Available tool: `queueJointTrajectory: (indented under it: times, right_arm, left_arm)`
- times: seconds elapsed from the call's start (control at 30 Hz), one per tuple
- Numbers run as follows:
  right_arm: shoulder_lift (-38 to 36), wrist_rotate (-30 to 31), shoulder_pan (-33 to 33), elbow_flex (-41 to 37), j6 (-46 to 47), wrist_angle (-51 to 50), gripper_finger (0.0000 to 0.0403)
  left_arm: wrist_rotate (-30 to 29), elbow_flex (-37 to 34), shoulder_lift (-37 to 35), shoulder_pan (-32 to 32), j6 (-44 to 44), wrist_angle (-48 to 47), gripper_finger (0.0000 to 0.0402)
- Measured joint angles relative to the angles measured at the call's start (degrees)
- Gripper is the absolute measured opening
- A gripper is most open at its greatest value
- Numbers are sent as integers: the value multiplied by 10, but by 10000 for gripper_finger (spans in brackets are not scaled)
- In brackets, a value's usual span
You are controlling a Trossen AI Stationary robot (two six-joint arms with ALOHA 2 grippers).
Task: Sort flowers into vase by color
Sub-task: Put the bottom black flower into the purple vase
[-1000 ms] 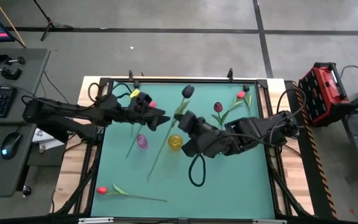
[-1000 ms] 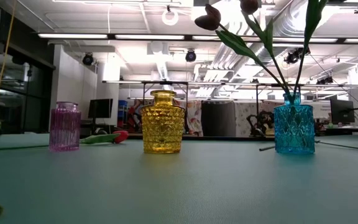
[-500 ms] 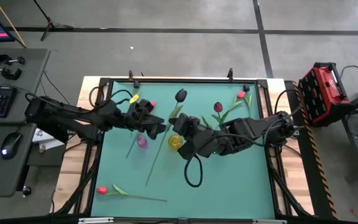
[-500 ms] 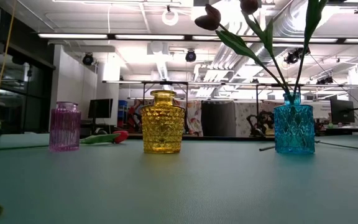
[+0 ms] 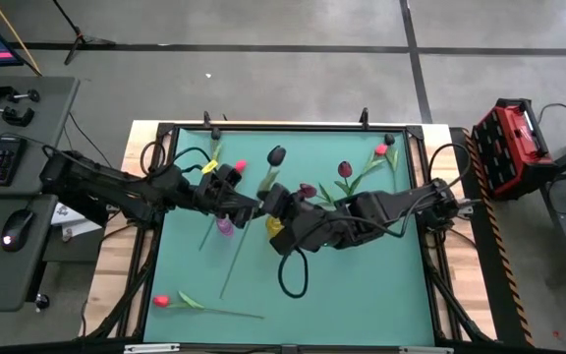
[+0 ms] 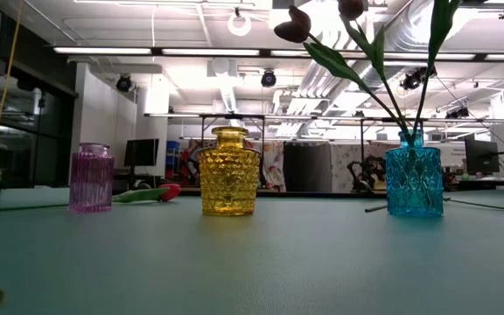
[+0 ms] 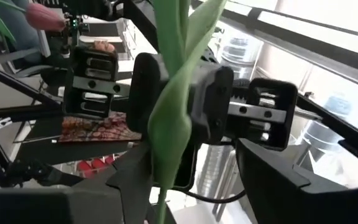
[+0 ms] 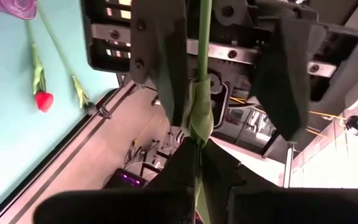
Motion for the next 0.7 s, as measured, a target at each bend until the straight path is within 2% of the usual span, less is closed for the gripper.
queueJointTrajectory:
  times: [0.17, 0.4, 0.57, 0.7]
  right_arm:
    - [0, 0, 3, 0, 2, 4, 0]
    - [0, 2, 8, 0, 7, 10, 0]
    - [0, 1, 9, 0, 34, 23, 5]
    - [0, -3, 9, 4, 64, 35, 41]
  left_arm:
    - [0, 0, 0, 1, 0, -2, 147]
    - [10, 0, 0, 2, 33, -18, 14]
    - [18, 1, -1, 2, 36, -28, 9]
    - [18, 1, -1, 4, 36, -26, 4]
